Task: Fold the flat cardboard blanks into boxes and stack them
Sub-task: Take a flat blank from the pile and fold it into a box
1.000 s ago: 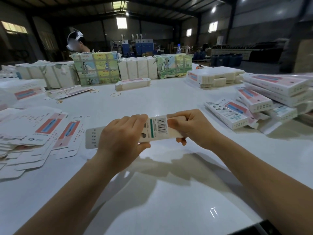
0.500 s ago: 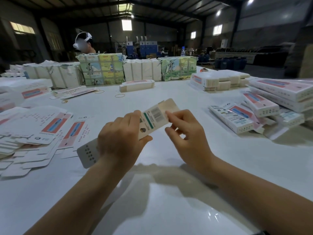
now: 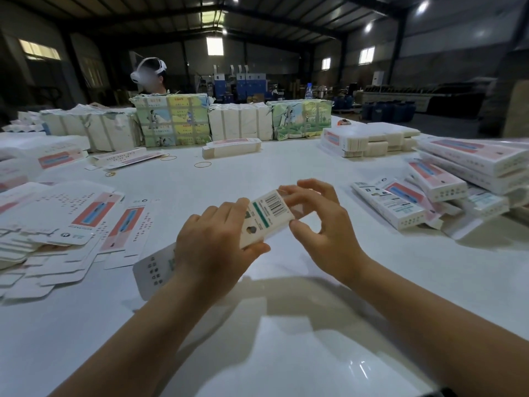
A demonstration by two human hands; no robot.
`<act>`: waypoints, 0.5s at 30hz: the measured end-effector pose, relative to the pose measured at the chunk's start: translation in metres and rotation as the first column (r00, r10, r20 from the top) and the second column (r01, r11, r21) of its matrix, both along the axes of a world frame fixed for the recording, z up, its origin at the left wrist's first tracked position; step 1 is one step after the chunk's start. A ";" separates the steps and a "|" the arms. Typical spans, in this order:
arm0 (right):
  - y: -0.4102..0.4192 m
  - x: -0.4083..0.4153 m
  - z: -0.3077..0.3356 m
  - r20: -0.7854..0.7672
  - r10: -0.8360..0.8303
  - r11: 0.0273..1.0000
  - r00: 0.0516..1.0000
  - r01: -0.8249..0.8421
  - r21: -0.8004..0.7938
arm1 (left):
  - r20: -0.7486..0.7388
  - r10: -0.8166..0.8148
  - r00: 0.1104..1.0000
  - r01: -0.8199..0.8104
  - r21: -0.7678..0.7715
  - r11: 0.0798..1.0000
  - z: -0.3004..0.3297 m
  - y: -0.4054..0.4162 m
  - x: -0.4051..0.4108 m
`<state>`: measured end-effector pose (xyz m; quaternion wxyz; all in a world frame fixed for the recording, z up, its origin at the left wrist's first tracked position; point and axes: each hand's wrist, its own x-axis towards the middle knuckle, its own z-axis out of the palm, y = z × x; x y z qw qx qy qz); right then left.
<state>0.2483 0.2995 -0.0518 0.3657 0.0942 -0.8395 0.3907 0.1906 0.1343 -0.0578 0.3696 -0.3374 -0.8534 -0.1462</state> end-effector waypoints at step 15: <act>-0.005 -0.014 -0.010 0.138 0.052 0.959 0.989 -0.011 -0.283 | -0.001 0.135 0.991 -0.135 -0.028 0.990 0.002 0.007 0.001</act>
